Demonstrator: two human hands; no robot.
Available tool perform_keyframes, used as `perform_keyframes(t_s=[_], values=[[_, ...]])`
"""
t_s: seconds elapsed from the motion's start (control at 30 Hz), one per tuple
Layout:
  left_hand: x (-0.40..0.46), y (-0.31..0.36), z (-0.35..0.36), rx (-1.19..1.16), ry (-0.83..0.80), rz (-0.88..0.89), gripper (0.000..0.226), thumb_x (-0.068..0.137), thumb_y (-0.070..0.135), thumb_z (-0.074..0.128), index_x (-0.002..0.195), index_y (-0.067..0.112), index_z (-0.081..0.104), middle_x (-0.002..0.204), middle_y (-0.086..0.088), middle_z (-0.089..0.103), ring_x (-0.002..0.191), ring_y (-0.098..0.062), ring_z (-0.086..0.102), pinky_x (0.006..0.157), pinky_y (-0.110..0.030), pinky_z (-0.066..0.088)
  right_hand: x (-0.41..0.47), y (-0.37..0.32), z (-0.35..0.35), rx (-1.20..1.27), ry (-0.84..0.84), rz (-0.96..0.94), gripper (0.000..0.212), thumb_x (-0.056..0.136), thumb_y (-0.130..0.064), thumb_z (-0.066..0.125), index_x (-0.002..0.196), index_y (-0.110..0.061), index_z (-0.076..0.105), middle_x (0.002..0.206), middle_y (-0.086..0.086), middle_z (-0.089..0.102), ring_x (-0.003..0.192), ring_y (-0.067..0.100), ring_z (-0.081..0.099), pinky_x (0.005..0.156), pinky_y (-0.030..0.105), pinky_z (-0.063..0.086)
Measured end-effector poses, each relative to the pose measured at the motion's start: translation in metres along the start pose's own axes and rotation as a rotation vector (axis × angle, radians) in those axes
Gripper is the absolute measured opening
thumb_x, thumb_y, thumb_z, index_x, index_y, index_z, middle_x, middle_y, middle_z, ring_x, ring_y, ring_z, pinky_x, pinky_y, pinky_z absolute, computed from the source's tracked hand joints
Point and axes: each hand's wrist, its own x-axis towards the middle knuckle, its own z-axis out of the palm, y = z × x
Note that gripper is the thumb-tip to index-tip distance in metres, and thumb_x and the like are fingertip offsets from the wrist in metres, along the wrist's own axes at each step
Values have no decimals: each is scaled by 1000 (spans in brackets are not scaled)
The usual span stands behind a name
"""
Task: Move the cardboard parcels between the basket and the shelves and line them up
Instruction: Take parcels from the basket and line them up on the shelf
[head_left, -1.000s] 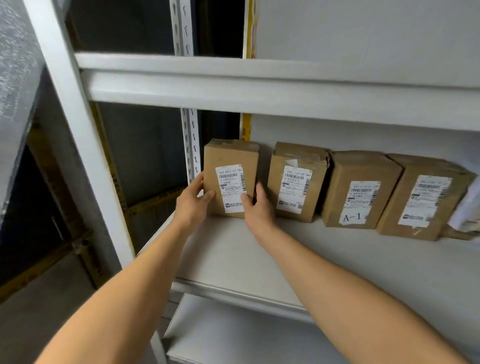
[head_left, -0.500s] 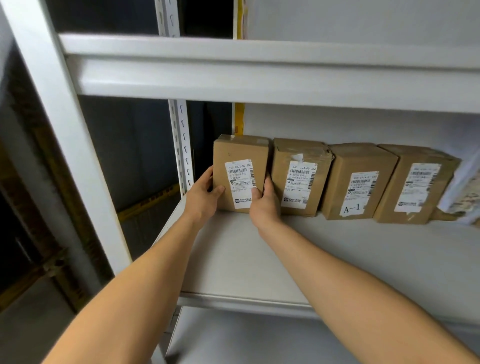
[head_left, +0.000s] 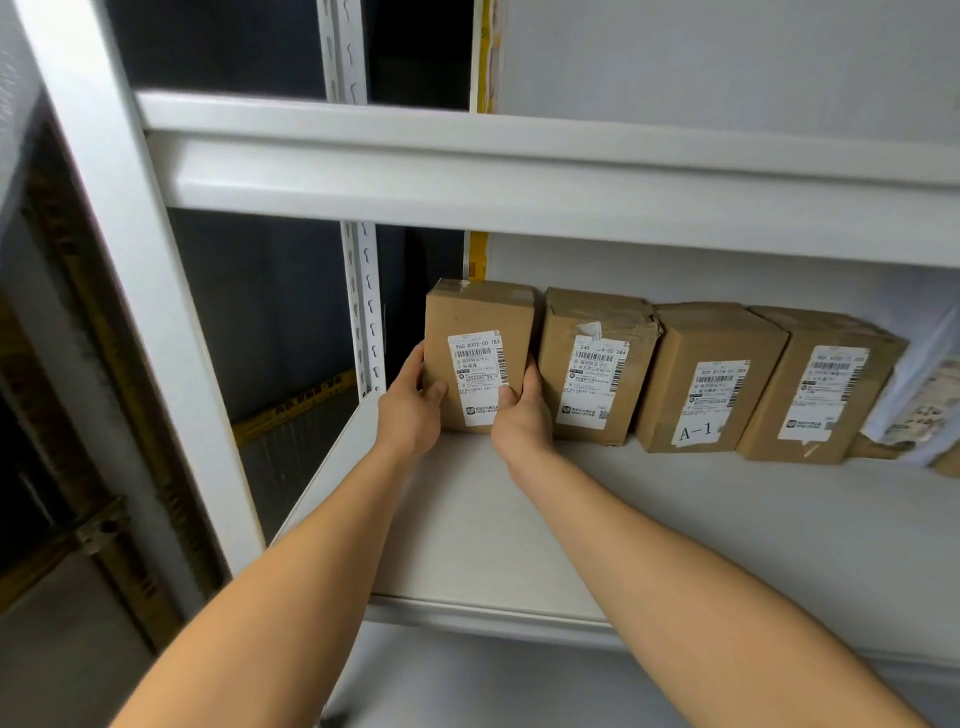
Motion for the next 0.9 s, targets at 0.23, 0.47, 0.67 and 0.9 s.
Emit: perform_keyframes(t_s=[0.23,0.47,0.67,0.9], values=[[-12,8,1,132,39,-26,61,105,17,58,159,36,37,144,8,63,131,-18,60,110,-37,50,-1,-8,-9,-18,-85,38,70,106,-34,54,166,-38,20,157,1,49,138,27,53,111,36,45],[-54,15,2,357,139,-139,55,104,35,58,154,13,47,148,-11,59,135,-33,57,110,-42,48,-19,-3,-51,15,-221,-21,66,106,-35,58,164,-26,29,164,3,43,147,19,46,120,36,39],[-112,56,46,438,118,-37,35,105,28,58,134,11,68,130,-11,72,118,-31,68,104,-39,53,-48,8,-153,-99,-260,-140,33,105,-25,61,137,-19,65,130,-2,69,125,16,64,107,29,48],[-186,118,174,482,-98,131,33,104,29,61,133,15,69,129,-6,73,120,-23,69,101,-30,50,-76,38,-339,-366,-194,-203,31,106,-23,57,136,-22,67,134,-5,68,120,11,63,89,14,46]])
